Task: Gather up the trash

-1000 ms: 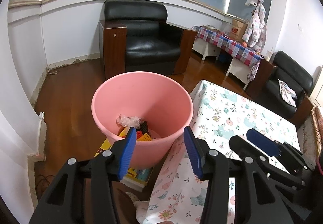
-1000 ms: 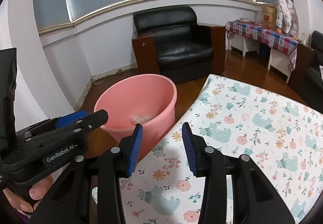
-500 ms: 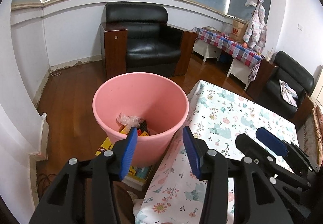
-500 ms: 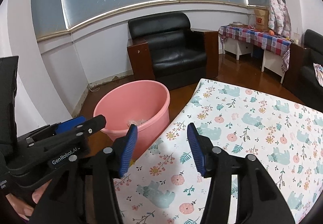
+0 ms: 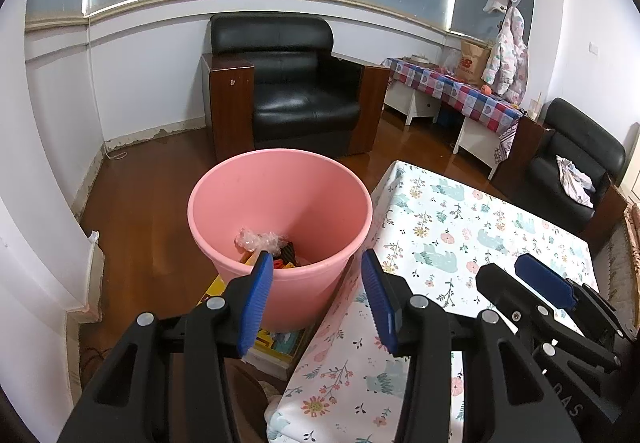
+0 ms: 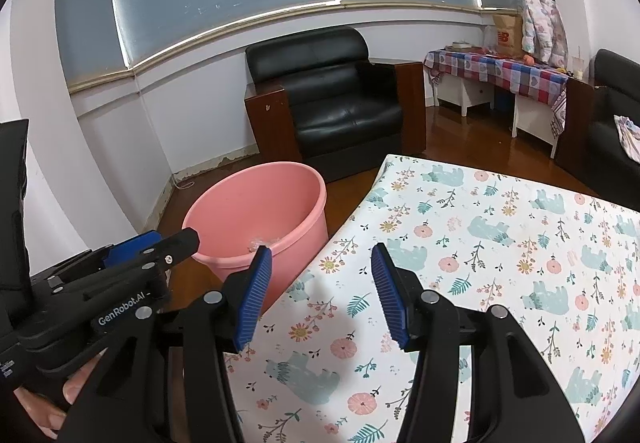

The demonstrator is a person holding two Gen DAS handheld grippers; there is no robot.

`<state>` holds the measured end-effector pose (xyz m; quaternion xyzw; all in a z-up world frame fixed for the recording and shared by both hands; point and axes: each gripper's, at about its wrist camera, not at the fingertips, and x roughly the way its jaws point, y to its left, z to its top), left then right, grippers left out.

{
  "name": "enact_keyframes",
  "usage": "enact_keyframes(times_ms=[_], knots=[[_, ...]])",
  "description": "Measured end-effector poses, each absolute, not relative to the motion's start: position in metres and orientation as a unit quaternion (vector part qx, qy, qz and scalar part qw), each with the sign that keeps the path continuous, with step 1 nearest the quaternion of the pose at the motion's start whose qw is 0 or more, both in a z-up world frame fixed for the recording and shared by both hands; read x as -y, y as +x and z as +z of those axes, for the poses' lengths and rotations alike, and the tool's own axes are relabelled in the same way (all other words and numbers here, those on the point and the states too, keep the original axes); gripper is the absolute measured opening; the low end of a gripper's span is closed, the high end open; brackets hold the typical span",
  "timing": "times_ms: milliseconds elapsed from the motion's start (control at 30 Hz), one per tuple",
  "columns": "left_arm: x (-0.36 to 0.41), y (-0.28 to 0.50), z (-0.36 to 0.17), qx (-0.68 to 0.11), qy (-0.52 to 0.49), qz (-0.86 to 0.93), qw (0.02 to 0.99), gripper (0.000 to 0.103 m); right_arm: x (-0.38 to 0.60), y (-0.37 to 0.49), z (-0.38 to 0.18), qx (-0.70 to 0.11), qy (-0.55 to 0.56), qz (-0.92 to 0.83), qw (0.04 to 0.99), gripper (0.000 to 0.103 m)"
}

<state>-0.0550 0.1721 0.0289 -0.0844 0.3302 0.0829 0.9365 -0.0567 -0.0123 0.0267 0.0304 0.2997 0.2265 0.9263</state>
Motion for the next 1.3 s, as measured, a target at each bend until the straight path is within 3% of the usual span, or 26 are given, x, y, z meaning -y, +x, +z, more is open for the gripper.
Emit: enact_keyframes(times_ms=[1300], knots=[[-0.1732, -0.0577, 0.0300, -0.332, -0.082, 0.085, 0.936, 0.045, 0.0205, -0.0577, 0.0243, -0.302, 0.038, 0.219, 0.927, 0.052]])
